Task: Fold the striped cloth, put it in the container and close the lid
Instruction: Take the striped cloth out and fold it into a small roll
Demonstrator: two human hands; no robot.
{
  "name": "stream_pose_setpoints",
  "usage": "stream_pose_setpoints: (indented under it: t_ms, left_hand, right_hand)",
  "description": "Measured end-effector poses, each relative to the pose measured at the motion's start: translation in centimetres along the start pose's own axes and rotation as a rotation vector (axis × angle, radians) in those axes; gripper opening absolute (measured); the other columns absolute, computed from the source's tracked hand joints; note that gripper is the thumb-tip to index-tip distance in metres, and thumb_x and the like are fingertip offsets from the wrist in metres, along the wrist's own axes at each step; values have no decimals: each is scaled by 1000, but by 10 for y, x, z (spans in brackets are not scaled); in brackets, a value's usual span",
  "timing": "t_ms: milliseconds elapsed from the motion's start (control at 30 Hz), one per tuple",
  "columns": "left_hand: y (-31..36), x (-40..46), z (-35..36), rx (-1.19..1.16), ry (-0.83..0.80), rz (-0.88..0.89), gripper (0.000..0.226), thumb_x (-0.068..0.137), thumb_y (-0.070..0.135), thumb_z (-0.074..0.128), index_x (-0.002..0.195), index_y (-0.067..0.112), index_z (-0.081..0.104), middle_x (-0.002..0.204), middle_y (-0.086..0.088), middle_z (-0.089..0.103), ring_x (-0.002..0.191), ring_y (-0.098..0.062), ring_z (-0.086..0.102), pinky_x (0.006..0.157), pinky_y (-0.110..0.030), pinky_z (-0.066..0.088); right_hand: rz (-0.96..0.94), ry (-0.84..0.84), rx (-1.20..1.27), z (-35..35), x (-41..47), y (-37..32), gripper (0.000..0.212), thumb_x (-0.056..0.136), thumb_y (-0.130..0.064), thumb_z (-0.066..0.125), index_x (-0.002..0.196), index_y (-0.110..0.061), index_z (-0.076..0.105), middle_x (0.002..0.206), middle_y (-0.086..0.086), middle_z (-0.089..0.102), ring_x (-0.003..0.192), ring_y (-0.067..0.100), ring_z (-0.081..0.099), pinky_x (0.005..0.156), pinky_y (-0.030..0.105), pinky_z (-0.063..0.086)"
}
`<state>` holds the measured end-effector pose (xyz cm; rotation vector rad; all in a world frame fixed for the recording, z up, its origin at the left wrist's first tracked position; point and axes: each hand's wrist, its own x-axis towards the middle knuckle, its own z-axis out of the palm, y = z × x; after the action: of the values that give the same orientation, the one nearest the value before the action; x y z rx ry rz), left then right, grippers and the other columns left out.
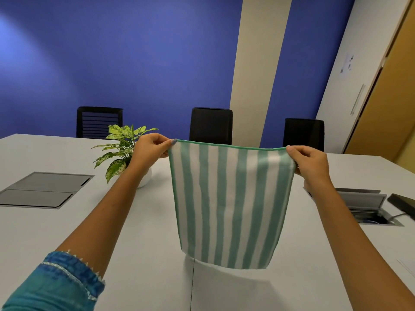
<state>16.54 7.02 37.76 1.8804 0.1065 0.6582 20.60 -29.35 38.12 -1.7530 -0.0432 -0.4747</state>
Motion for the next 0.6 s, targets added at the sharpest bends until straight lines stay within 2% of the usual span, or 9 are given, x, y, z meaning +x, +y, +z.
stream_pose_setpoints:
  t_ms: [100, 233, 333, 433, 600]
  left_hand:
    - [8, -1, 15, -94, -5, -76, 18, 77, 26, 74, 74, 13, 62, 79, -10, 65, 74, -22, 66, 65, -28, 60]
    - [33, -13, 46, -193, -121, -111, 20, 77, 22, 74, 83, 8, 61, 84, -12, 66, 74, -19, 67, 67, -28, 60]
    - [51, -25, 70, -257, -212, -121, 21, 78, 20, 73, 91, 6, 63, 83, -7, 67, 72, -15, 68, 65, -24, 59]
    - [59, -33, 87, -244, -285, -85, 12, 80, 18, 71, 89, 11, 66, 82, -6, 69, 73, -15, 69, 66, -23, 59]
    - [58, -38, 94, -220, -290, -63, 12, 82, 19, 68, 92, 13, 67, 86, -4, 70, 80, -17, 70, 73, -26, 59]
  right_hand:
    - [-17, 95, -103, 16, 1, -1, 21, 84, -28, 68, 91, -9, 69, 90, 12, 68, 82, 25, 64, 77, 44, 58]
    - [-64, 34, -134, 47, -10, -9, 24, 79, -32, 71, 79, -9, 67, 79, 7, 68, 79, 26, 66, 72, 48, 58]
    - [-87, -102, -97, 73, -25, -17, 21, 81, -32, 69, 84, -12, 68, 82, 6, 70, 80, 23, 68, 72, 46, 59]
    - [-129, -195, -57, 91, -39, -23, 16, 85, -28, 66, 90, -14, 69, 85, 6, 70, 81, 23, 68, 72, 44, 60]
    - [-193, -202, -81, 98, -51, -27, 22, 88, -27, 62, 102, -11, 68, 91, 4, 68, 85, 21, 66, 80, 38, 59]
